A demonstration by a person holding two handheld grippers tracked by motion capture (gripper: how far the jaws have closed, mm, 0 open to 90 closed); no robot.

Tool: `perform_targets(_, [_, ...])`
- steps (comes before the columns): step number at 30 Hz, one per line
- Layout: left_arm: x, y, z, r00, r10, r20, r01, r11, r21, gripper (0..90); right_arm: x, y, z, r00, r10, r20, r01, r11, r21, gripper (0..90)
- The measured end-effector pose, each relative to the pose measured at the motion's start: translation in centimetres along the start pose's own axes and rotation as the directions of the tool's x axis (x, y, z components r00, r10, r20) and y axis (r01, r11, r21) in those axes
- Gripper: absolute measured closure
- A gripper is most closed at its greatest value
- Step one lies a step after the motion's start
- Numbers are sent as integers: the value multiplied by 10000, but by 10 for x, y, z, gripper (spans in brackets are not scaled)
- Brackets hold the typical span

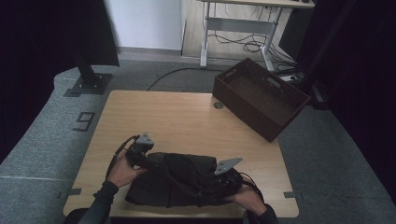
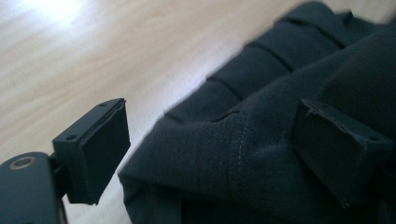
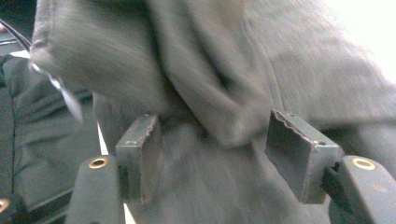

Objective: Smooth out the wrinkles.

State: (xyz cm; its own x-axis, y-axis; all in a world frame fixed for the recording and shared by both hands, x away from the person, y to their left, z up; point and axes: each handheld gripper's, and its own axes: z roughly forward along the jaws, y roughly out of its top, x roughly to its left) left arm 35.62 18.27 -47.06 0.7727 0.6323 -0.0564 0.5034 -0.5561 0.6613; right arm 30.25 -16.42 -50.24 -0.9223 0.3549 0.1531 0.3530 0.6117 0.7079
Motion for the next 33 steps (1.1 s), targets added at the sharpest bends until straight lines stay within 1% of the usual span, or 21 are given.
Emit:
perform_targets(2, [0,-1,-7,9998,111,-142,-112,9999,-35,81,-4,-7,-10,9997,84,214,-85,10000,34,352])
perform_targets(3, [0,-1,-10,9997,102,-203,-104,9999,-97,78,-7,-11,-16,9993,222,298,-223,9997,33,352])
perform_targets(4, [1,1,-15,9995,83,-305,-91,9996,-251,78,-9,-13,-20,9988,306,392,-306,9995,6,351])
perform_targets(6, [0,7,-21,9995,40,-303,-56,9986,-524,79,-15,-15,-29,9950,690,729,-677,9975,-197,338])
perform_targets(8, [-5,12,-24,9996,177,-206,-191,9976,-666,78,-18,-11,-33,9914,881,966,-844,9956,-417,318])
perform_targets(9, [-8,13,-24,9995,276,-174,-287,9975,-650,78,-18,-7,-33,9905,919,1027,-868,9948,-529,306])
perform_targets(10, [-14,14,-22,9991,412,-112,-417,9974,-586,78,-18,-4,-32,9896,961,1067,-898,9940,-625,294])
perform_targets(12, [-24,11,-19,9978,665,-73,-668,9972,-341,62,-17,6,-24,9874,1103,1133,-1015,9915,-812,264])
perform_targets(14, [-32,3,-15,9958,903,-150,-904,9959,-61,42,-14,15,-14,9873,1059,1181,-966,9919,-821,245])
perform_targets(16, [-38,-9,-12,9947,970,-331,-965,9952,185,22,-10,21,-4,9872,1082,1172,-985,9914,-858,222])
perform_targets(18, [-39,-22,-11,9954,837,-476,-826,9963,244,10,-7,23,6,9857,1105,1272,-1012,9919,-768,196])
perform_targets(19, [-40,-31,-9,9962,691,-527,-676,9973,290,7,-6,23,10,9849,1109,1327,-1019,9922,-722,180])
perform_targets(21, [-40,-46,-6,9968,448,-656,-423,9984,383,0,-4,20,20,9790,1274,1593,-1218,9916,-440,140])
perform_targets(22, [-40,-52,-4,9967,386,-716,-355,9985,428,0,-4,17,24,9748,1388,1746,-1342,9902,-382,129])
perform_targets(24, [-41,-61,2,9967,268,-764,-228,9984,524,0,-3,12,30,9683,1665,1865,-1643,9860,-268,107])
perform_targets(25, [-41,-63,4,9967,212,-781,-169,9984,545,0,-3,10,33,9664,1652,1968,-1633,9862,-256,89])
perform_targets(27, [-40,-67,12,9976,133,-679,-95,9984,559,0,-3,7,37,9624,1638,2165,-1646,9863,-142,73])
perform_targets(29, [-36,-67,18,9966,128,-809,-79,9981,613,0,-5,5,41,9606,1596,2277,-1630,9866,-37,71])
perform_targets(30, [-34,-67,21,9969,32,-790,17,9981,614,0,-7,5,42,9610,1613,2246,-1654,9862,-5,72])
perform_targets(33, [-24,-63,28,9960,-305,-844,351,9979,537,0,-15,6,45,9571,1617,2403,-1658,9861,-32,77])
